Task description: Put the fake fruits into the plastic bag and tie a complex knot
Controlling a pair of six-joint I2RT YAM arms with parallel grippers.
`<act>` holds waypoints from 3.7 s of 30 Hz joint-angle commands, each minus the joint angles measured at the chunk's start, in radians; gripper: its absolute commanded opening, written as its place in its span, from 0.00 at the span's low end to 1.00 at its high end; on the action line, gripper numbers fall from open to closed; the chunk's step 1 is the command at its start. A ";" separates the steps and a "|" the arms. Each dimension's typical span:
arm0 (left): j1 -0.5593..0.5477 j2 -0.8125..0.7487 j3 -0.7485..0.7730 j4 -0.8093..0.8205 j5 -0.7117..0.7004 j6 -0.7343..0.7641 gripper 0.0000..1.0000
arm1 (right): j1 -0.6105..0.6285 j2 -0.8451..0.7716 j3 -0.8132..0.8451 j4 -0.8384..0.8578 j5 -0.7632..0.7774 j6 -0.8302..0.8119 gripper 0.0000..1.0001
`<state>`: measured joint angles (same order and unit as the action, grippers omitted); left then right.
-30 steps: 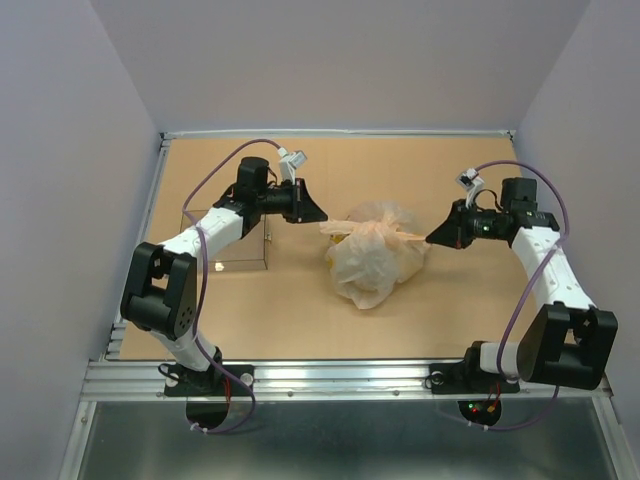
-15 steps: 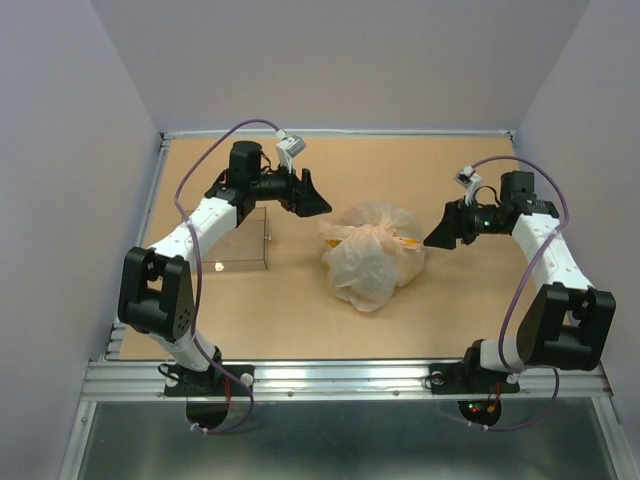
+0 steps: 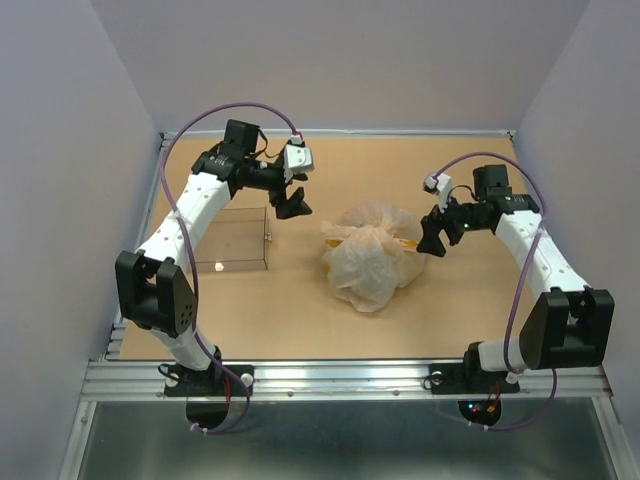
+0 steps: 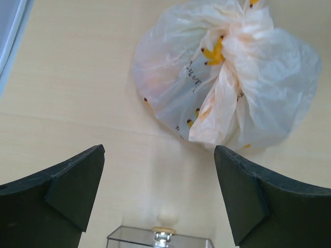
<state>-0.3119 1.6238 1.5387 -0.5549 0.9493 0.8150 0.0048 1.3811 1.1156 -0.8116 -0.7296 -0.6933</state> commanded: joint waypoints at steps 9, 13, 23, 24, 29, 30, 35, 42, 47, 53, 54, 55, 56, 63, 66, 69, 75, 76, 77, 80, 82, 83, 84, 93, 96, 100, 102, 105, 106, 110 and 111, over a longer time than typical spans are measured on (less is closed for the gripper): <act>-0.030 -0.035 -0.117 -0.083 -0.076 0.463 0.99 | 0.138 -0.054 0.007 0.009 0.111 -0.179 0.88; -0.052 -0.035 -0.130 -0.053 -0.103 0.481 0.99 | 0.153 -0.048 -0.002 0.011 0.151 -0.216 0.85; -0.101 0.005 -0.109 -0.082 -0.123 0.524 0.97 | 0.228 -0.033 -0.017 -0.034 0.179 -0.276 0.77; -0.104 0.010 -0.107 -0.080 -0.121 0.523 0.97 | 0.233 -0.034 -0.016 -0.053 0.173 -0.278 0.78; -0.108 0.011 -0.109 -0.082 -0.116 0.520 0.97 | 0.235 -0.056 -0.023 -0.087 0.186 -0.304 0.82; -0.110 0.011 -0.111 -0.082 -0.115 0.521 0.97 | 0.233 -0.057 -0.030 -0.084 0.193 -0.308 0.82; -0.125 0.019 -0.114 -0.085 -0.112 0.544 0.96 | 0.233 -0.018 -0.011 -0.044 0.228 -0.299 0.75; -0.182 0.041 -0.120 -0.088 -0.149 0.587 0.93 | 0.242 0.021 0.000 0.032 0.253 -0.298 0.52; -0.193 0.056 -0.133 -0.027 -0.136 0.552 0.92 | 0.262 0.009 -0.037 0.113 0.262 -0.264 0.49; -0.239 0.039 -0.222 0.093 -0.216 0.515 0.92 | 0.270 -0.011 -0.071 0.163 0.265 -0.233 0.47; -0.240 0.038 -0.230 0.116 -0.237 0.512 0.92 | 0.271 -0.016 -0.073 0.167 0.266 -0.233 0.42; -0.242 0.044 -0.233 0.127 -0.251 0.507 0.91 | 0.270 -0.017 -0.076 0.170 0.265 -0.233 0.37; -0.246 0.050 -0.236 0.139 -0.265 0.503 0.91 | 0.271 -0.019 -0.074 0.172 0.266 -0.230 0.31; -0.242 0.073 -0.186 0.156 -0.300 0.429 0.25 | 0.270 -0.048 -0.062 0.193 0.309 -0.195 0.01; -0.224 0.038 -0.199 0.150 -0.303 0.411 0.00 | 0.256 -0.089 -0.079 0.196 0.384 -0.195 0.00; -0.165 -0.010 -0.225 0.121 -0.300 0.408 0.00 | 0.190 -0.126 -0.092 0.195 0.407 -0.206 0.00; -0.026 -0.074 -0.290 0.076 -0.348 0.447 0.00 | 0.006 -0.134 -0.140 0.186 0.400 -0.308 0.00; -0.017 -0.081 -0.308 0.085 -0.356 0.457 0.00 | -0.005 -0.128 -0.166 0.186 0.398 -0.327 0.00; -0.009 -0.085 -0.325 0.095 -0.362 0.460 0.00 | -0.044 -0.116 -0.177 0.186 0.386 -0.362 0.00; 0.002 -0.074 -0.380 0.124 -0.391 0.469 0.00 | -0.132 -0.041 -0.200 0.190 0.368 -0.409 0.00; 0.017 -0.055 -0.413 0.136 -0.417 0.478 0.00 | -0.201 0.018 -0.203 0.198 0.361 -0.429 0.00; 0.025 -0.048 -0.432 0.144 -0.425 0.489 0.00 | -0.224 0.033 -0.203 0.201 0.355 -0.449 0.00; 0.043 -0.036 -0.440 0.148 -0.431 0.496 0.00 | -0.265 0.045 -0.203 0.206 0.352 -0.460 0.00; 0.065 0.041 -0.381 0.155 -0.434 0.472 0.00 | -0.313 0.073 -0.198 0.201 0.300 -0.444 0.00; 0.042 0.047 -0.226 0.102 -0.353 0.360 0.00 | -0.313 0.058 -0.114 0.187 0.244 -0.318 0.01; -0.044 0.088 0.054 0.188 -0.290 0.089 0.00 | -0.313 0.128 0.139 0.187 0.150 -0.070 0.00; -0.094 0.145 0.261 0.229 -0.308 0.000 0.00 | -0.313 0.177 0.326 0.187 0.138 0.070 0.00; -0.144 0.275 0.495 0.274 -0.366 -0.080 0.00 | -0.313 0.242 0.499 0.207 0.142 0.162 0.00; -0.167 0.338 0.541 0.286 -0.400 -0.114 0.00 | -0.313 0.260 0.544 0.206 0.145 0.181 0.00; -0.219 0.478 0.692 0.369 -0.477 -0.135 0.00 | -0.313 0.354 0.661 0.222 0.188 0.198 0.00; -0.222 0.498 0.693 0.422 -0.500 -0.142 0.00 | -0.313 0.395 0.684 0.229 0.187 0.193 0.00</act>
<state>-0.5194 2.0377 2.1769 -0.2401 0.5838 0.7643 -0.2882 1.6863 1.7184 -0.6098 -0.6445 -0.5667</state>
